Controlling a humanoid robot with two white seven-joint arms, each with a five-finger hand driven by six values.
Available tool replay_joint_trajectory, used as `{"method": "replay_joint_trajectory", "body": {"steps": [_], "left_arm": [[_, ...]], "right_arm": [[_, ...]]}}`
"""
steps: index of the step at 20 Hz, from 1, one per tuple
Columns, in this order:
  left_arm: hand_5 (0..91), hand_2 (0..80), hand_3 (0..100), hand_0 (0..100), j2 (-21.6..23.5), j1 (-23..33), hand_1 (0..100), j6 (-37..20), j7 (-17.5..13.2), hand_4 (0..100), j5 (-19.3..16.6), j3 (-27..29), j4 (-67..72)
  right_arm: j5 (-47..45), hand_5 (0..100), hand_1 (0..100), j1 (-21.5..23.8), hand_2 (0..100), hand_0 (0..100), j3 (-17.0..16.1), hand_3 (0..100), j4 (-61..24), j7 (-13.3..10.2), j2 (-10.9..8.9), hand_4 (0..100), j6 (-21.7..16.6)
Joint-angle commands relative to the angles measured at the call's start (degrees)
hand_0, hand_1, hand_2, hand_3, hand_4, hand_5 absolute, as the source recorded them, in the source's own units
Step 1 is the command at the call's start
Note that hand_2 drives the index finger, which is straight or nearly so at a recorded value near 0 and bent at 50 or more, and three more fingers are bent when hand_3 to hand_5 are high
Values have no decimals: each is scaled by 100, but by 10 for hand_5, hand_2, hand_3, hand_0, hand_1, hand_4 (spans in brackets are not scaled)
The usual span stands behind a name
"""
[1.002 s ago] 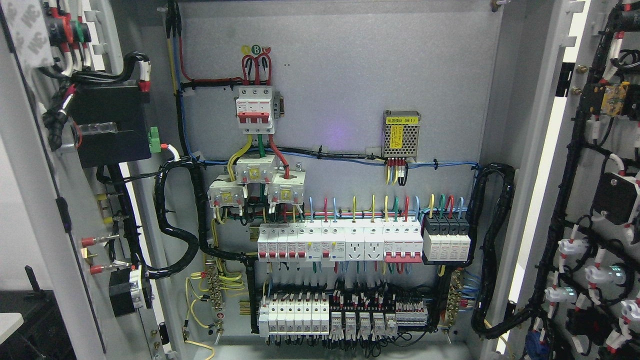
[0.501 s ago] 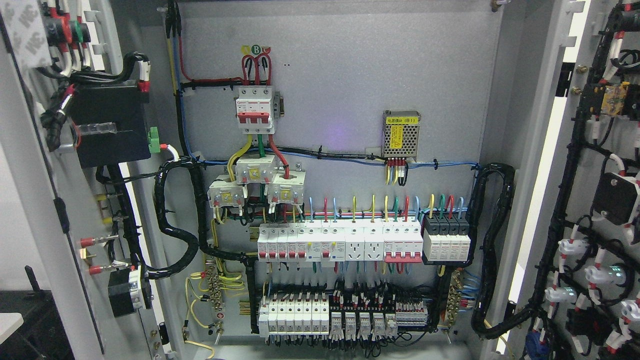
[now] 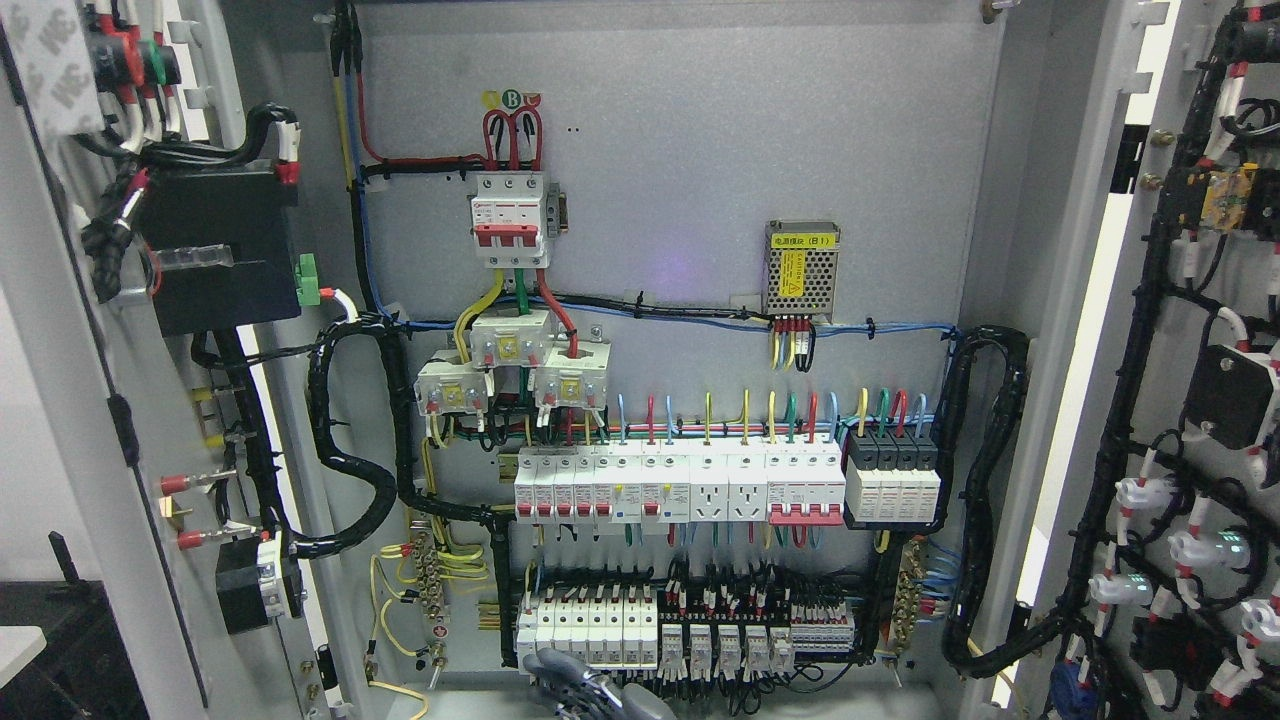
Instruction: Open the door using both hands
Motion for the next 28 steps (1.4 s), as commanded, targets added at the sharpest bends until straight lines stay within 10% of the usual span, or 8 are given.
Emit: {"method": "replay_joint_trajectory", "body": {"steps": [1, 10, 15, 28], "left_arm": [[0, 0, 0, 0, 53, 1011, 0, -12, -3, 0, -23, -773, -2572], [0, 0, 0, 0, 896, 2330, 0, -1311, -196, 0, 48, -1829, -5422], [0, 0, 0, 0, 1328, 2393, 0, -1444, -205, 0, 952, -2338, -6381], [0, 0, 0, 0, 1759, 2674, 0, -2691, -152, 0, 1076, -2542, -8438]], "right_arm": [[6, 0, 0, 278, 0, 381, -509, 0, -70, -1, -351, 0, -205], [76, 0, 0, 927, 0, 381, -500, 0, -641, -378, -650, 0, -626], [348, 0, 0, 1612, 0, 381, -500, 0, -1299, -415, -940, 0, -820], [1174, 0, 0, 3036, 0, 380, -693, 0, -2161, -370, -1327, 0, -2226]]}}
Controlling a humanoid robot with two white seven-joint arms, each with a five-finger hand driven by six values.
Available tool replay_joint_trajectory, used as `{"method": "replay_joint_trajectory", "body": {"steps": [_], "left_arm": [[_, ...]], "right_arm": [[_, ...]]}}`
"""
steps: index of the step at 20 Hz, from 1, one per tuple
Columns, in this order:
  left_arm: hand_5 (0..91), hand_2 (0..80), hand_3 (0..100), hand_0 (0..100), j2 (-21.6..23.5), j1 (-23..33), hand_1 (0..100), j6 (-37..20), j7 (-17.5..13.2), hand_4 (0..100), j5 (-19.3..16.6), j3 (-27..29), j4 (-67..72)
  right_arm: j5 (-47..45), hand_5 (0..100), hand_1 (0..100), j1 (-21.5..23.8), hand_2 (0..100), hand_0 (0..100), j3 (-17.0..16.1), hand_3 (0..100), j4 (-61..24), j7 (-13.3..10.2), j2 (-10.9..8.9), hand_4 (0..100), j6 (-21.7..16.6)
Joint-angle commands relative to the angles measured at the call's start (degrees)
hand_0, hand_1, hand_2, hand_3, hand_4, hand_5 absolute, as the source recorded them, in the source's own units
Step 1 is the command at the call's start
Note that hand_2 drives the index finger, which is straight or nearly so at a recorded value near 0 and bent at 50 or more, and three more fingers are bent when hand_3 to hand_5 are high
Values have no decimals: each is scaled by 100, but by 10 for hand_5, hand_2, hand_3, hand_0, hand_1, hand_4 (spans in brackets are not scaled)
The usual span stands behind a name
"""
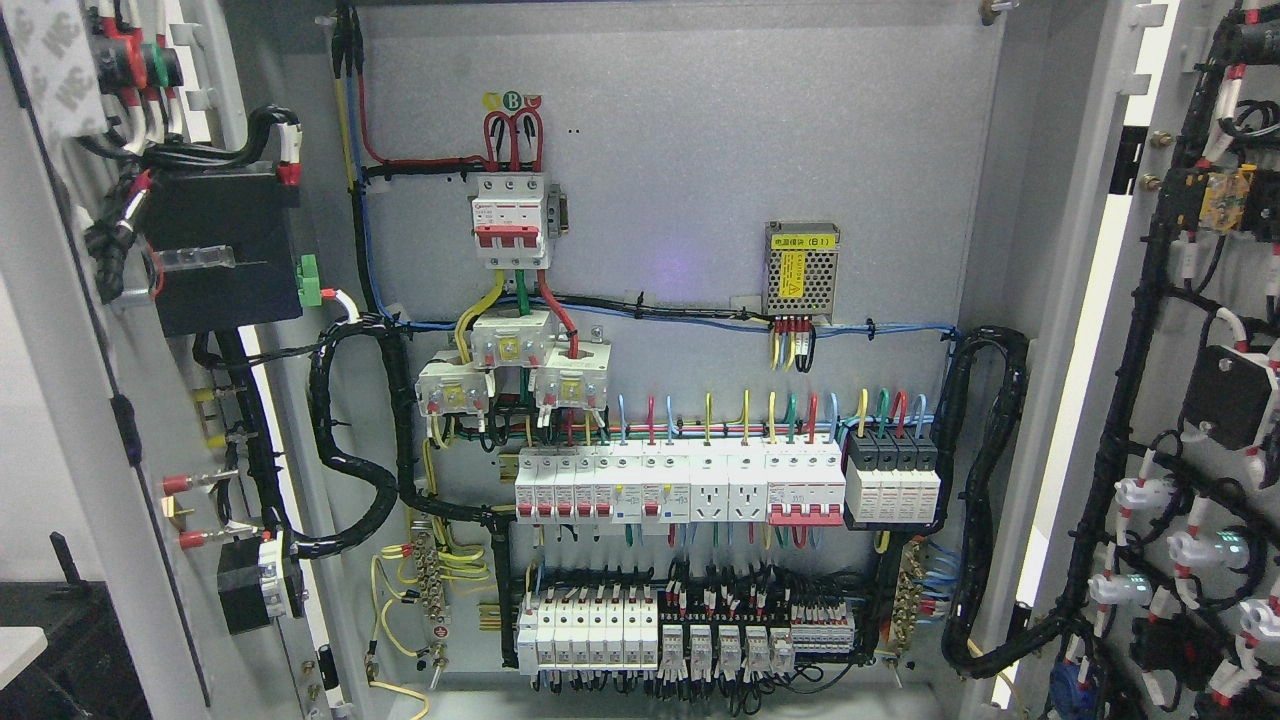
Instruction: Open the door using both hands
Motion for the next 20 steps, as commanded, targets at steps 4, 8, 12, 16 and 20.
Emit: {"method": "replay_joint_trajectory", "body": {"steps": [4, 8, 12, 16, 20], "left_arm": [[0, 0, 0, 0, 395, 56, 0, -601, 33, 0, 85, -390, -2294], [0, 0, 0, 0, 395, 30, 0, -979, 33, 0, 85, -372, -2505], [0, 0, 0, 0, 386, -32, 0, -1120, 24, 0, 85, -223, -2970], [0, 0, 0, 0, 202, -58, 0, -1182, 24, 0, 120, 40, -3287], [0, 0, 0, 0, 0, -58, 0, -1199, 24, 0, 129, 331, -3639]], "right_arm": [[980, 0, 0, 1102, 0, 380, -477, 0, -875, -6, -478, 0, -769], [1131, 0, 0, 1331, 0, 380, -864, 0, -946, 21, -549, 0, -1368], [1131, 0, 0, 1393, 0, 380, -1049, 0, -1051, 12, -628, 0, -1736], [1131, 0, 0, 1385, 0, 381, -1322, 0, -1051, 3, -654, 0, -1834], [1131, 0, 0, 1314, 0, 381, -1462, 0, -1060, -5, -716, 0, -1834]]}}
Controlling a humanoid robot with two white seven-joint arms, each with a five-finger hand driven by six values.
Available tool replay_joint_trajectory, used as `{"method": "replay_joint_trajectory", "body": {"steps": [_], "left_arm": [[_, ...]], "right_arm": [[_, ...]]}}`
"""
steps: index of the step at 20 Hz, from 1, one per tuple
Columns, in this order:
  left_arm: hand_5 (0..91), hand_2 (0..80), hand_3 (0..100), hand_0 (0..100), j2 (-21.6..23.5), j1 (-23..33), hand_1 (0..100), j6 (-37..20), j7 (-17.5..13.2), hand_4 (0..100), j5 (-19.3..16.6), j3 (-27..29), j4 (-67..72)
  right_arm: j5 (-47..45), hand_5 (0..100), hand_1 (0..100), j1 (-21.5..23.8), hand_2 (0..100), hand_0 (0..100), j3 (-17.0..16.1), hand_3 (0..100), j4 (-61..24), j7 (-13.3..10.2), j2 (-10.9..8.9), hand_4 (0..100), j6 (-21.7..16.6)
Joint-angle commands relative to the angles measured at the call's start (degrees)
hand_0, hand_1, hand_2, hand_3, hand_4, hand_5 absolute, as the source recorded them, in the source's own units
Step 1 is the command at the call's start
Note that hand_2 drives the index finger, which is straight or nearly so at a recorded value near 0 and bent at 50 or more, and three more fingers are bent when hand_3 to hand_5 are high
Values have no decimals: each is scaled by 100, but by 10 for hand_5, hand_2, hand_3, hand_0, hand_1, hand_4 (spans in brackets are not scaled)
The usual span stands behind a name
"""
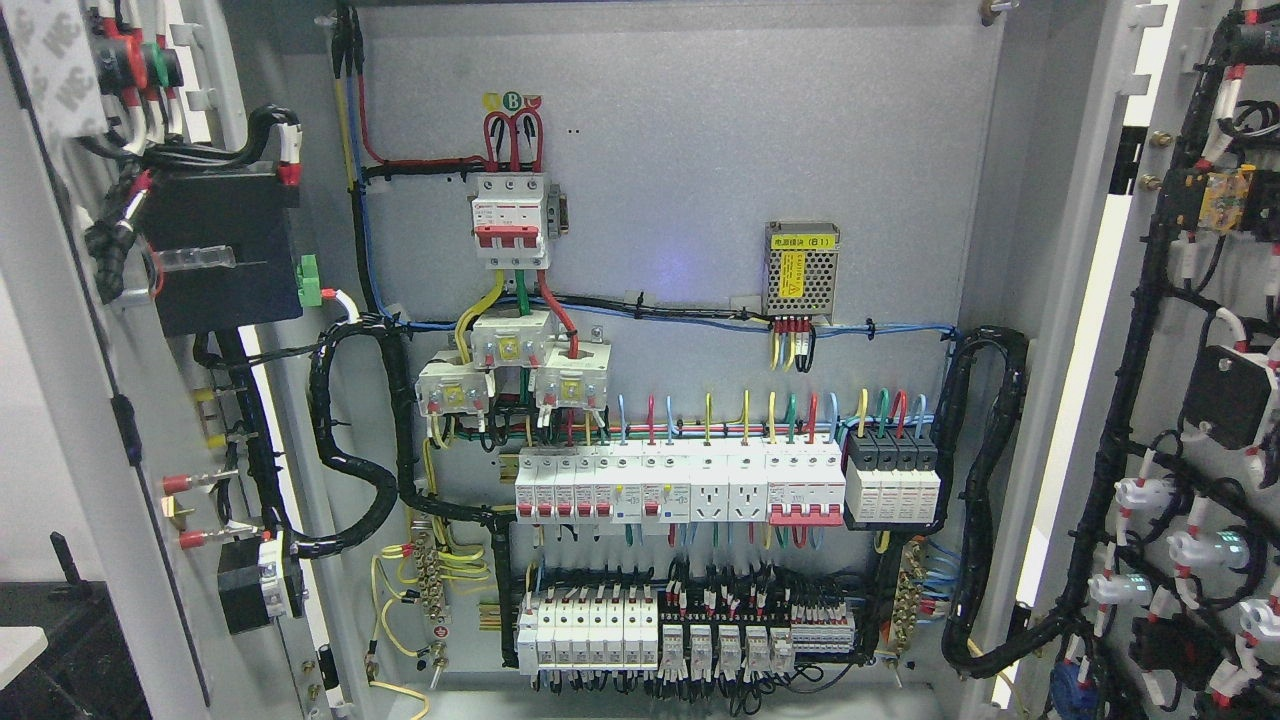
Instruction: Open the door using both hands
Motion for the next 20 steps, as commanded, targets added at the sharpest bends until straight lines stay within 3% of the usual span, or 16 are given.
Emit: {"method": "replay_joint_trajectory", "body": {"steps": [1, 15, 20], "left_arm": [[0, 0, 0, 0, -263, -31, 0, -27, -22, 0, 21, 416, -1226], [0, 0, 0, 0, -658, -944, 0, -115, -13, 0, -32, 452, -1939], [0, 0, 0, 0, -834, -1278, 0, -158, -13, 0, -49, 452, -2132]], "right_arm": [[43, 0, 0, 14, 0, 380, -605, 0, -225, -33, -197, 0, -15], [-291, 0, 0, -232, 0, 380, -1668, 0, -163, -77, -144, 0, 248], [-317, 0, 0, -258, 0, 380, -1906, 0, -163, -77, -180, 0, 248]]}}
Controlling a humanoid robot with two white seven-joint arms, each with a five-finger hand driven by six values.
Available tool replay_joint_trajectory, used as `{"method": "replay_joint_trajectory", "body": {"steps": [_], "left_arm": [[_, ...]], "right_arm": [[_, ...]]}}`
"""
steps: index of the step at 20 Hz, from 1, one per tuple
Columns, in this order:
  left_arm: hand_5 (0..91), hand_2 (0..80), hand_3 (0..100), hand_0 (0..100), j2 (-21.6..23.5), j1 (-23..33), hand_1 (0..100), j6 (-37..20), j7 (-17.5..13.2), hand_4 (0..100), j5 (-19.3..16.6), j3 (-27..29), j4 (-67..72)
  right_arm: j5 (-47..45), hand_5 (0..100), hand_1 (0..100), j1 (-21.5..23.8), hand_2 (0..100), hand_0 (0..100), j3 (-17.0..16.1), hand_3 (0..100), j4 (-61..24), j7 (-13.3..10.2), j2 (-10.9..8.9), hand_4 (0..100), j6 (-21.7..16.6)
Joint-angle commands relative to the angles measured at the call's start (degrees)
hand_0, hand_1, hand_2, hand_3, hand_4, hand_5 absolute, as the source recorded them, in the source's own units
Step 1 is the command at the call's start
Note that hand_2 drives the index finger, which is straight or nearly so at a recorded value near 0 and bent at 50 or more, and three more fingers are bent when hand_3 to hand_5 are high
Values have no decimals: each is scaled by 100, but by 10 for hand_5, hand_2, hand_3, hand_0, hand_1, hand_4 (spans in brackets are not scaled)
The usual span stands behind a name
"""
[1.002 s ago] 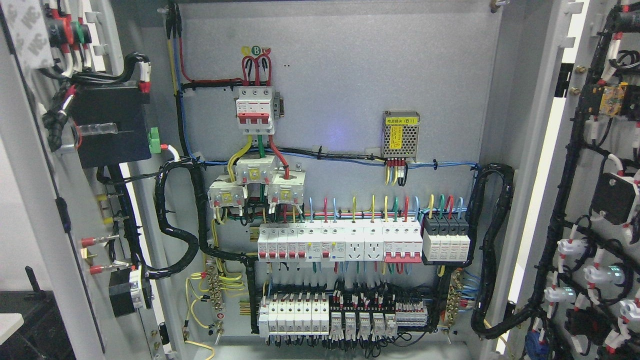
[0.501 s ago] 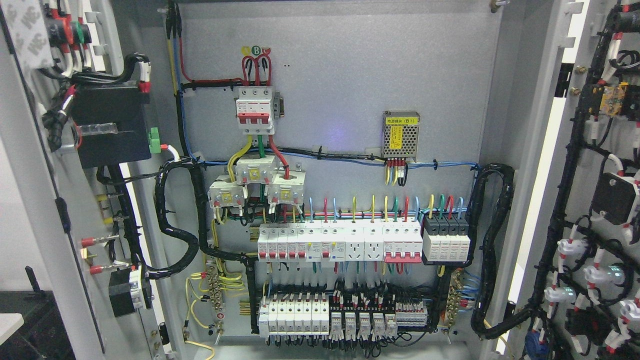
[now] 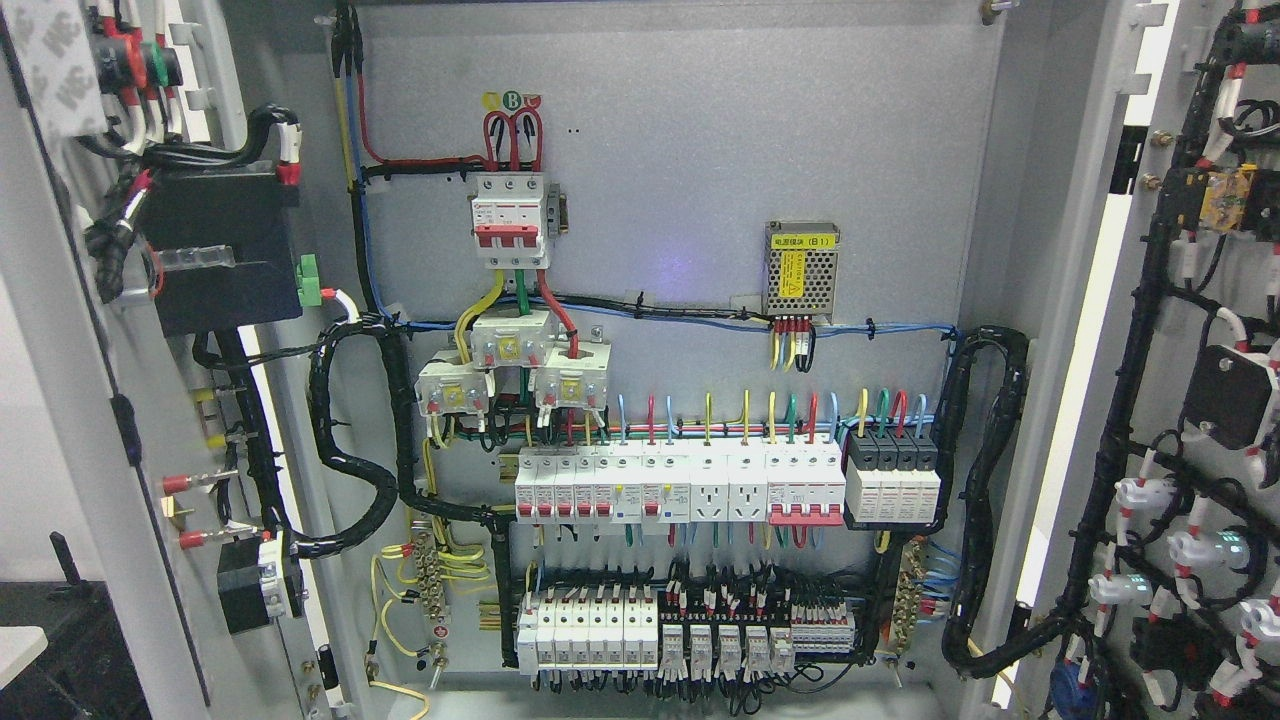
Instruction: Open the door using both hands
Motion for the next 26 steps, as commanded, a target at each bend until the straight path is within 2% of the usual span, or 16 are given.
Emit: {"method": "replay_joint_trajectory", "body": {"steps": [1, 5, 12, 19, 22, 26], "left_arm": [[0, 0, 0, 0, -376, -414, 0, -128, 22, 0, -15, 76, -623], [0, 0, 0, 0, -473, -511, 0, -479, 22, 0, -15, 84, -632], [0, 0, 0, 0, -517, -730, 0, -515, 40, 0, -23, 225, -650], [0, 0, 0, 0, -508, -810, 0, -576, 66, 0, 20, 778, -650], [0, 0, 0, 0, -465, -793, 0, -716, 75, 0, 47, 1006, -658], [0, 0, 0, 0, -227, -679, 0, -1034, 75, 0, 293, 1235, -650]], "right_arm": [[-69, 0, 0, -45, 0, 380, -724, 0, -8, -2, -37, 0, 11], [-183, 0, 0, -45, 0, 380, -777, 0, 71, -2, -55, 0, 11], [-200, 0, 0, -54, 0, 380, -962, 0, 132, -2, -142, 0, 81], [-401, 0, 0, -159, 0, 380, -962, 0, 273, -2, -169, 0, 169], [-490, 0, 0, -177, 0, 380, -971, 0, 300, -2, -256, 0, 169], [-508, 0, 0, -168, 0, 380, -988, 0, 300, -2, -283, 0, 169]]}}
